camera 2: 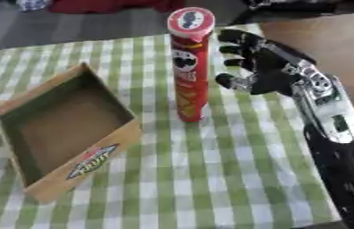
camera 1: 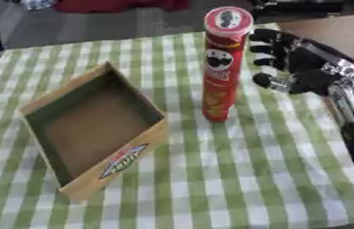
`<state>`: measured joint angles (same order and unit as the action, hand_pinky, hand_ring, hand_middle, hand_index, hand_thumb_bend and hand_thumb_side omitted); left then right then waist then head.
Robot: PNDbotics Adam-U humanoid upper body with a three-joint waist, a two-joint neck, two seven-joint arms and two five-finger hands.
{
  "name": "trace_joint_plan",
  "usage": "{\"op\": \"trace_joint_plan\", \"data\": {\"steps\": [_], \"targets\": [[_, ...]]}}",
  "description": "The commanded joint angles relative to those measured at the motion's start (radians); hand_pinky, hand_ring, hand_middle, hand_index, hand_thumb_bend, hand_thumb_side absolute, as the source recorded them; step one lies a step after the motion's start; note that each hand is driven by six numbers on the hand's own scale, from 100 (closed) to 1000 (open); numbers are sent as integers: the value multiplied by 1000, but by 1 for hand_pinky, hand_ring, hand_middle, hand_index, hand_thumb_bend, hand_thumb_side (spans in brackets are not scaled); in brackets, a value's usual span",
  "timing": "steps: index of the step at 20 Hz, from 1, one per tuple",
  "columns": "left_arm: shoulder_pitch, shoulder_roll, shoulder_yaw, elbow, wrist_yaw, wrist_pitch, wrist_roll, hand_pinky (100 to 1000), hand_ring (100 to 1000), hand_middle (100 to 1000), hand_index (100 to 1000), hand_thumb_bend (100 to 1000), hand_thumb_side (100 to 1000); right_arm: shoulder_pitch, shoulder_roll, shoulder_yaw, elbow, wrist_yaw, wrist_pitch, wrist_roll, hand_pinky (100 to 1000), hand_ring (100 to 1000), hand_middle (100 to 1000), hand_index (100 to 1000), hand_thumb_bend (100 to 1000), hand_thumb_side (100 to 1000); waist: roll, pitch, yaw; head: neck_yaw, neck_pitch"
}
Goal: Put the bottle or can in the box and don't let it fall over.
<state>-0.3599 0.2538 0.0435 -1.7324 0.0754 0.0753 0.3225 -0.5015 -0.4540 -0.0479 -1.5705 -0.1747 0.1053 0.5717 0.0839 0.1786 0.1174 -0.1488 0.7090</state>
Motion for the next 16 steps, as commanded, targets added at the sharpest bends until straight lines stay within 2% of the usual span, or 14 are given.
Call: {"op": "trace_joint_plan", "data": {"steps": [1,16], "targets": [[-15,11,2,-23,4,0,-3,696,1000,1000,812,100,738,-21,-5,3,-17,-13,-2,16,939,1000,1000,1000,411,120,-2,-11,2,0,-12],[-15,9,-1,-22,5,1,-7,697,1000,1000,812,100,738,-60,46,28,21,47,5,13,930,1000,1000,1000,434,115,-2,-13,4,-43,-31]]}}
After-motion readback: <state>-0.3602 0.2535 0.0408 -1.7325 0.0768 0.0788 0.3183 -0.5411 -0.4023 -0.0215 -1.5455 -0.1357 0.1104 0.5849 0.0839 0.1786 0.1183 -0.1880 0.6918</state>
